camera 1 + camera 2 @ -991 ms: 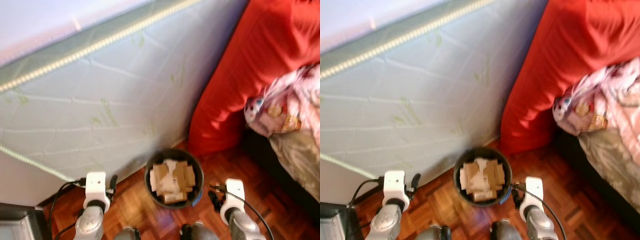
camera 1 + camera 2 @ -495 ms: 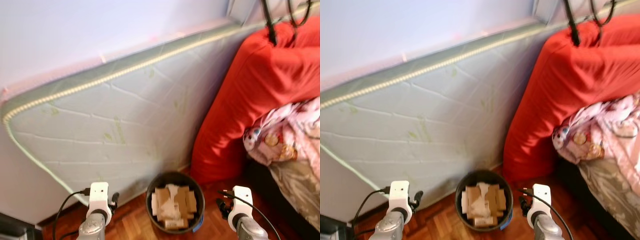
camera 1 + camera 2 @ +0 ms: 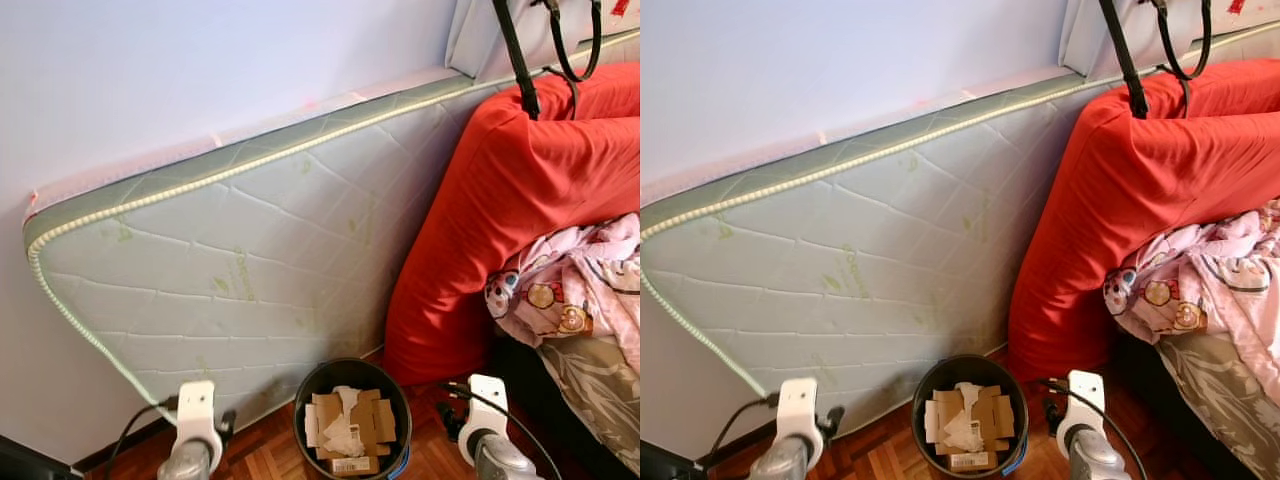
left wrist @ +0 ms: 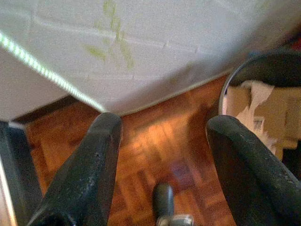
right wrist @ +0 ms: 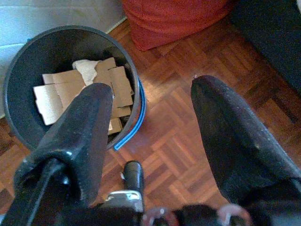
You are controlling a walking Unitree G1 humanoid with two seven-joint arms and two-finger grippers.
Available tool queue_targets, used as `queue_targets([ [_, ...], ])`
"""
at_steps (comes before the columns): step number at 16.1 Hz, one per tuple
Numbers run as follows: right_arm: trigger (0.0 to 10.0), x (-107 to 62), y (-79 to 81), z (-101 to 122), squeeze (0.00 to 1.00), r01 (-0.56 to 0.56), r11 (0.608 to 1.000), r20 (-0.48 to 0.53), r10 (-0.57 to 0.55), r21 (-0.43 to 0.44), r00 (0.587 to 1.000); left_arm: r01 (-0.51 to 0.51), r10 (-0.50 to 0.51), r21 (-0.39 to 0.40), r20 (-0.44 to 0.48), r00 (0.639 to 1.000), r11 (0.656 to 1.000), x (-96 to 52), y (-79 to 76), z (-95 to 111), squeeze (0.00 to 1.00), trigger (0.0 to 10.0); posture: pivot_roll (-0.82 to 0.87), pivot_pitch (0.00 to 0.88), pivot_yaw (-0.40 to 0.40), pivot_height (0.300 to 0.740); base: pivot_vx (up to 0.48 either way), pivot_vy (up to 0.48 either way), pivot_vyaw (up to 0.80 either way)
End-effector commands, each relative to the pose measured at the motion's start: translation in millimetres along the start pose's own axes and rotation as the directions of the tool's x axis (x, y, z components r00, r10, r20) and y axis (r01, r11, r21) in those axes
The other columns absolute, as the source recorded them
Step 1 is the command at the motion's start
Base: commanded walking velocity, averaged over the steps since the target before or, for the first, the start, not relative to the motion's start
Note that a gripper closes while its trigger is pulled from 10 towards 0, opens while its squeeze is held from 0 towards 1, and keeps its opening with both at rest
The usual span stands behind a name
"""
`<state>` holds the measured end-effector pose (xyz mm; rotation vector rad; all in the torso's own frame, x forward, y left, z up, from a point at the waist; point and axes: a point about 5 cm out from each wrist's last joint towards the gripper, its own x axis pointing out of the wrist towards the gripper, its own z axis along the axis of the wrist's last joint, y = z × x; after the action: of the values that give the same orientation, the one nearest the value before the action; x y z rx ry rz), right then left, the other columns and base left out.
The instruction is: Clean up the room
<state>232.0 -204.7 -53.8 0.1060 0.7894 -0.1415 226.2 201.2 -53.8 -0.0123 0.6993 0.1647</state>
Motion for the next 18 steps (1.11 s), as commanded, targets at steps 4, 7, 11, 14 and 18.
queue_targets([
  [4, 10.0, 1.0, -2.4, 2, 0.0, 0.027, 0.999, -0.031, -0.028, -0.026, 0.999, -0.04, 0.04, -0.002, -0.088, 0.995, 0.999, -6.6, 12.7, -23, 0.0, 10.0, -0.06, 0.0, 0.006, 0.74, 0.0, 0.0, -0.18],
  [7, 10.0, 2.3, 2.5, 6, 0.0, 0.011, 0.999, -0.029, -0.012, -0.04, 0.999, -0.05, 0.049, -0.005, -0.125, 0.991, 0.999, -10.3, 15.9, -33, 0.0, 10.0, -0.07, 0.0, 0.01, 0.74, 0.0, 0.0, -0.74],
  [11, 10.0, 0.1, -1.9, -3, 0.0, 0.008, 0.998, -0.049, -0.011, -0.063, 0.999, -0.054, 0.052, -0.013, -0.123, 0.991, 0.998, -10.8, 14.8, -34, 0.0, 10.0, -0.05, 0.0, 0.004, 0.74, 0.0, 0.0, -0.69],
  [14, 10.0, 0.0, -2.8, -3, 0.0, 0.002, 0.998, -0.049, -0.005, -0.07, 0.999, -0.058, 0.056, -0.015, -0.124, 0.991, 0.998, -11.2, 14.8, -35, 0.0, 10.0, -0.06, 0.0, 0.002, 0.74, 0.0, 0.0, -0.68],
  [18, 10.0, -0.6, -3.5, -5, 0.0, -0.008, 0.996, -0.055, 0.004, -0.085, 0.999, -0.045, 0.045, 0.003, -0.12, 0.992, 0.999, -11.5, 13.7, -36, 0.0, 10.0, -0.05, 0.0, -0.001, 0.74, 0.0, 0.0, -0.68],
])
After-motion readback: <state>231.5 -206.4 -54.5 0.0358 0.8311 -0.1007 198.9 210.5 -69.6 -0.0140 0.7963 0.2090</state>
